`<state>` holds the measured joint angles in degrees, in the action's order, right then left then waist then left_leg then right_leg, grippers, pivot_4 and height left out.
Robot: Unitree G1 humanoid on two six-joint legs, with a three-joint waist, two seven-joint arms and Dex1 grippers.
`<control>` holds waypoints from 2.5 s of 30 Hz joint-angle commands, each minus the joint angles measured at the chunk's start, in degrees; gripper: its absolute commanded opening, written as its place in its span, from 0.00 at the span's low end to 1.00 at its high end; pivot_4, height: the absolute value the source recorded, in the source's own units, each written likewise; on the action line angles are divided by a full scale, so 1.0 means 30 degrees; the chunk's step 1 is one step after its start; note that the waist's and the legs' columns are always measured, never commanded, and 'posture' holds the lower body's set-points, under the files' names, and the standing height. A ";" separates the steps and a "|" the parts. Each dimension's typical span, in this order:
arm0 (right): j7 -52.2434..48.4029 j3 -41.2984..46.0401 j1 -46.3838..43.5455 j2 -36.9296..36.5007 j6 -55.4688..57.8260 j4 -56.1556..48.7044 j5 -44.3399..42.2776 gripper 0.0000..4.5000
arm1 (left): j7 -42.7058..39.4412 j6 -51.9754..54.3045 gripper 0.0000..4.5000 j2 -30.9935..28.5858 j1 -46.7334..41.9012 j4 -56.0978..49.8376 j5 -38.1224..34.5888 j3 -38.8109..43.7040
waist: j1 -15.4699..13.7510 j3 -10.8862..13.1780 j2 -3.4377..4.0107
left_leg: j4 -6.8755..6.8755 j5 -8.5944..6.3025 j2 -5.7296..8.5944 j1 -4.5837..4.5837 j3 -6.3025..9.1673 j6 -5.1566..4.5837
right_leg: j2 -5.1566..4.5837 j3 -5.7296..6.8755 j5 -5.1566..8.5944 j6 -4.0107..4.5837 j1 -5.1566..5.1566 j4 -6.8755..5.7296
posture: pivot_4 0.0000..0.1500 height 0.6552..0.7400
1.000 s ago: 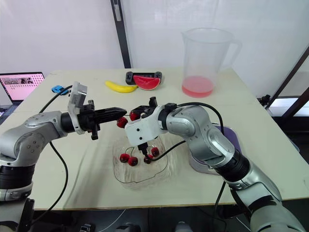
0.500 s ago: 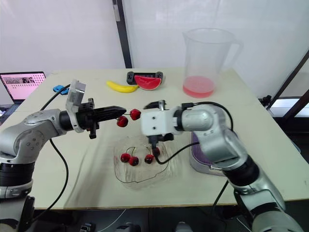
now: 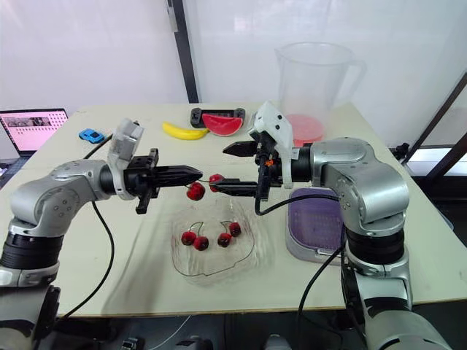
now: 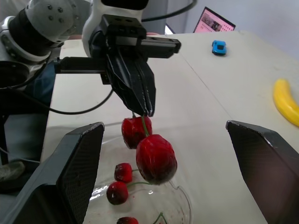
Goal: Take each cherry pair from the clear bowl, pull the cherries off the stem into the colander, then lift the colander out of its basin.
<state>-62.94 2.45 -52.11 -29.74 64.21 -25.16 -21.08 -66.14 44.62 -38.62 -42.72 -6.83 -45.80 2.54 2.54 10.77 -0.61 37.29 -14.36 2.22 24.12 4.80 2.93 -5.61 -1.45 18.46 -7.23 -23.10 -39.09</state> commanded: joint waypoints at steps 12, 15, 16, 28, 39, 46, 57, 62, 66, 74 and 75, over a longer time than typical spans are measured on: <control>0.2620 -0.2037 0.1290 -0.0983 -0.1984 -0.0445 -0.1444 0.56 | -0.0327 0.0139 0.00 0.0184 -0.0633 -0.0486 -0.0490 0.0169 | -0.0021 -0.0001 -0.0002 | 0.0007 0.0019 -0.0004 0.0000 0.0000 0.0033 | -0.0001 -0.0003 0.0000 0.0000 0.0001 0.0002 | 1.00 1.00; 0.2734 -0.2294 0.1315 -0.1170 -0.2092 -0.0609 -0.1732 0.47 | -0.0349 0.0088 0.00 0.0203 -0.0630 -0.0455 -0.0474 0.0146 | -0.0007 -0.0001 -0.0002 | 0.0005 0.0019 -0.0004 0.0000 0.0000 0.0034 | -0.0001 -0.0002 0.0000 0.0000 0.0000 0.0002 | 1.00 1.00; 0.2803 -0.2340 0.1331 -0.1209 -0.2112 -0.0644 -0.1831 0.47 | -0.0395 0.0086 0.00 0.0183 -0.0610 -0.0475 -0.0468 0.0114 | -0.0005 -0.0001 -0.0002 | 0.0005 0.0019 -0.0005 0.0000 0.0000 0.0034 | -0.0001 -0.0003 0.0000 0.0000 0.0000 0.0002 | 1.00 1.00; 0.3453 -0.2669 0.1279 -0.1628 -0.2353 -0.0686 -0.2755 0.35 | -0.0459 -0.0117 0.00 0.0309 -0.0597 -0.0298 -0.0194 0.0050 | -0.0007 -0.0001 -0.0002 | 0.0005 0.0006 -0.0005 0.0000 0.0000 0.0009 | -0.0001 -0.0003 0.0000 0.0000 0.0000 0.0003 | 1.00 1.00; 0.3788 -0.2487 0.1873 -0.2253 -0.2412 -0.0409 -0.3361 0.19 | -0.0483 -0.0185 0.00 0.0441 -0.0705 -0.0165 -0.0097 0.0188 | -0.0020 -0.0001 -0.0003 | 0.0008 0.0003 -0.0005 0.0000 -0.0001 0.0004 | -0.0001 -0.0003 0.0000 0.0000 0.0002 0.0004 | 1.00 1.00; 0.3136 -0.0732 0.3575 -0.2719 -0.1686 0.0053 -0.5670 0.19 | -0.0386 -0.0205 0.00 0.0521 -0.0666 -0.0180 -0.0150 0.0323 | -0.0054 0.0000 -0.0004 | 0.0010 -0.0004 -0.0009 0.0001 0.0001 -0.0008 | -0.0001 -0.0002 0.0000 0.0000 0.0009 0.0006 | 1.00 1.00; 0.1009 0.0999 0.4272 -0.8850 -0.3021 0.2768 -0.4921 0.19 | 0.0340 -0.0572 0.00 0.1099 -0.0392 -0.0430 0.0014 0.0368 | -0.0115 0.0005 -0.0004 | 0.0019 -0.0025 -0.0002 0.0006 -0.0013 -0.0046 | -0.0001 -0.0002 0.0001 -0.0001 0.0013 0.0019 | 1.00 1.00; -0.1248 -0.0765 0.5570 -1.3170 -0.5654 0.4268 -0.2052 0.19 | 0.0656 -0.0647 0.00 0.1378 -0.0391 -0.0706 -0.0115 0.0343 | -0.0117 0.0006 -0.0007 | 0.0029 -0.0035 -0.0007 0.0008 -0.0026 -0.0064 | 0.0001 -0.0003 0.0001 -0.0002 0.0023 0.0034 | 1.00 1.00; -0.1418 -0.2794 0.6344 -1.3281 -0.7934 0.5291 0.0320 0.19 | 0.0658 -0.0989 0.00 0.1498 -0.0134 -0.0743 0.0190 0.0094 | 0.0008 0.0006 -0.0006 | 0.0028 -0.0036 -0.0012 0.0006 -0.0035 -0.0066 | 0.0003 -0.0007 0.0001 -0.0002 0.0021 0.0034 | 1.00 1.00; -0.1325 -0.4010 0.6464 -1.2594 -1.0302 0.6727 0.3040 0.70 | 0.1357 -0.1042 0.00 0.1750 0.0027 -0.0931 0.0313 0.0176 | -0.0131 0.0007 -0.0004 | 0.0039 -0.0022 -0.0017 0.0017 -0.0031 -0.0041 | -0.0001 -0.0013 0.0001 -0.0002 0.0009 0.0029 | 1.00 1.00; -0.1675 -0.3744 0.6307 -1.2834 -1.0178 0.6751 0.2910 0.81 | 0.1413 -0.1073 0.00 0.1737 0.0034 -0.0946 0.0342 0.0187 | -0.0158 0.0007 -0.0004 | 0.0043 -0.0022 -0.0017 0.0018 -0.0030 -0.0041 | -0.0001 -0.0012 0.0001 -0.0002 0.0011 0.0029 | 1.00 1.00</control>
<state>-67.07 -11.65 -31.64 -67.06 34.15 -4.61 -12.48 -62.15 42.22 -33.39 -42.51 -7.52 -44.45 2.29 2.06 10.79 -0.62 37.42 -14.43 2.18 24.18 4.71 2.81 -5.62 -1.49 18.47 -7.24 -23.06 -39.00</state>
